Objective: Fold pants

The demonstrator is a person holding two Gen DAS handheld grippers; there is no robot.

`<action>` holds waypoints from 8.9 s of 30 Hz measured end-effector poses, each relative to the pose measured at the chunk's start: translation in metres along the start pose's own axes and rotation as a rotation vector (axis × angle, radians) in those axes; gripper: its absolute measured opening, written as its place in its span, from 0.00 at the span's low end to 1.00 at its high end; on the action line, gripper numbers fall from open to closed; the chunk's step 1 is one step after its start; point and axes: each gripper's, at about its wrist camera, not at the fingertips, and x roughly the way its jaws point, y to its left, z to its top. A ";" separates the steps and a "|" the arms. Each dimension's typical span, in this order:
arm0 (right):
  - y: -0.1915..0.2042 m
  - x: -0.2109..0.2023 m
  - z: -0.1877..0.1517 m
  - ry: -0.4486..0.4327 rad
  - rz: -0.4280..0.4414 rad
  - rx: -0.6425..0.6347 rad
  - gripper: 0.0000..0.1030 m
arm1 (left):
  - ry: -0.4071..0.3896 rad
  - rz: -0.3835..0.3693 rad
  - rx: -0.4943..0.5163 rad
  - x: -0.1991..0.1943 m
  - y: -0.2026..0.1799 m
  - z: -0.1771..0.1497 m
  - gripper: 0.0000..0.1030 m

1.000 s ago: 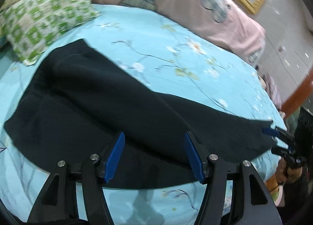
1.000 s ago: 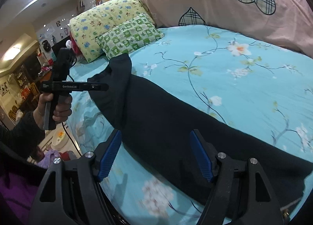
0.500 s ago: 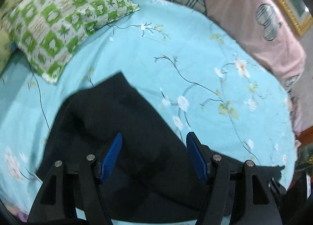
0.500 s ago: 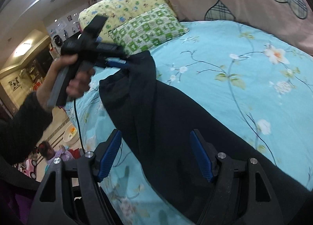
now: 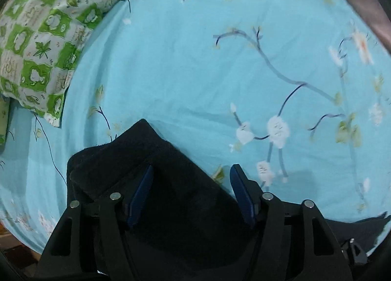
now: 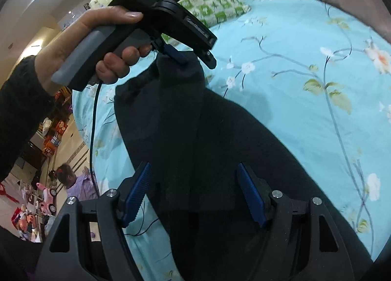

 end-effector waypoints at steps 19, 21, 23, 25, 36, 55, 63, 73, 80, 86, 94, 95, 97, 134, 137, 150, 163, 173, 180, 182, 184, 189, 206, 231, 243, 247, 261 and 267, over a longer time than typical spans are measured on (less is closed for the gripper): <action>0.034 -0.016 0.001 -0.093 0.039 -0.101 0.07 | -0.445 -0.285 -0.170 -0.072 0.054 -0.118 0.03; 0.041 -0.017 -0.002 -0.101 0.033 -0.132 0.07 | -0.486 -0.356 -0.254 -0.073 0.069 -0.133 0.03; 0.050 -0.017 -0.005 -0.101 0.025 -0.170 0.07 | -0.516 -0.406 -0.326 -0.070 0.087 -0.149 0.03; 0.055 -0.015 -0.008 -0.090 0.010 -0.191 0.07 | -0.536 -0.444 -0.378 -0.067 0.097 -0.167 0.03; 0.075 0.004 -0.012 -0.024 -0.032 -0.264 0.07 | -0.591 -0.519 -0.512 -0.036 0.147 -0.208 0.03; 0.083 0.022 -0.021 0.070 -0.050 -0.286 0.13 | -0.571 -0.514 -0.539 -0.013 0.163 -0.239 0.06; 0.078 0.013 -0.018 0.043 -0.011 -0.233 0.16 | -0.575 -0.512 -0.559 -0.023 0.170 -0.243 0.19; 0.063 -0.007 -0.004 -0.037 0.039 -0.121 0.40 | -0.572 -0.512 -0.612 -0.027 0.182 -0.240 0.45; 0.014 -0.009 0.025 -0.078 -0.077 0.055 0.40 | -0.553 -0.462 -0.637 -0.022 0.191 -0.230 0.51; -0.024 0.002 0.052 -0.077 -0.099 0.148 0.40 | -0.532 -0.450 -0.647 -0.014 0.198 -0.225 0.51; -0.049 0.041 0.076 0.032 -0.054 0.166 0.40 | -0.506 -0.479 -0.663 0.004 0.204 -0.225 0.51; -0.051 0.046 0.077 0.047 -0.052 0.159 0.40 | -0.505 -0.484 -0.661 0.006 0.205 -0.224 0.51; -0.053 0.058 0.077 0.086 -0.040 0.139 0.40 | -0.494 -0.487 -0.655 0.009 0.204 -0.222 0.51; 0.004 0.063 0.083 -0.019 -0.370 -0.160 0.42 | -0.673 -0.294 -0.435 -0.009 0.198 -0.227 0.41; 0.007 0.027 0.074 -0.089 -0.339 -0.096 0.43 | -0.714 -0.268 -0.461 -0.024 0.200 -0.239 0.44; 0.014 -0.052 -0.004 -0.156 -0.268 0.066 0.47 | -0.752 -0.368 -0.199 -0.074 0.096 -0.227 0.50; -0.001 -0.127 -0.089 -0.242 -0.337 0.232 0.48 | -0.657 -0.506 0.134 -0.081 -0.043 -0.206 0.58; -0.019 -0.180 -0.153 -0.305 -0.436 0.386 0.48 | -0.584 -0.585 0.359 -0.092 -0.135 -0.202 0.60; -0.032 -0.207 -0.191 -0.342 -0.503 0.489 0.48 | -0.547 -0.605 0.480 -0.100 -0.182 -0.202 0.65; -0.035 -0.212 -0.199 -0.353 -0.515 0.527 0.48 | -0.518 -0.612 0.508 -0.100 -0.195 -0.201 0.67; -0.037 -0.217 -0.206 -0.361 -0.522 0.553 0.48 | -0.505 -0.623 0.539 -0.101 -0.207 -0.200 0.67; -0.045 -0.222 -0.221 -0.377 -0.522 0.632 0.48 | -0.484 -0.626 0.602 -0.105 -0.232 -0.194 0.68; -0.095 -0.219 -0.236 -0.583 -0.328 1.033 0.54 | -0.367 -0.629 0.845 -0.101 -0.319 -0.169 0.72; -0.098 -0.238 -0.254 -0.623 -0.322 0.846 0.11 | -0.159 -0.806 1.081 -0.079 -0.417 -0.167 0.10; -0.064 -0.246 -0.202 -0.710 -0.149 0.626 0.11 | -0.348 -0.889 0.987 -0.139 -0.341 -0.169 0.09; -0.051 -0.235 -0.176 -0.697 -0.077 0.537 0.11 | -0.397 -0.909 0.928 -0.147 -0.304 -0.168 0.09; -0.042 -0.160 -0.122 -0.532 0.095 0.449 0.11 | -0.478 -0.919 0.721 -0.116 -0.194 -0.163 0.06; -0.046 -0.125 -0.115 -0.448 0.111 0.457 0.11 | -0.447 -0.896 0.634 -0.081 -0.165 -0.161 0.05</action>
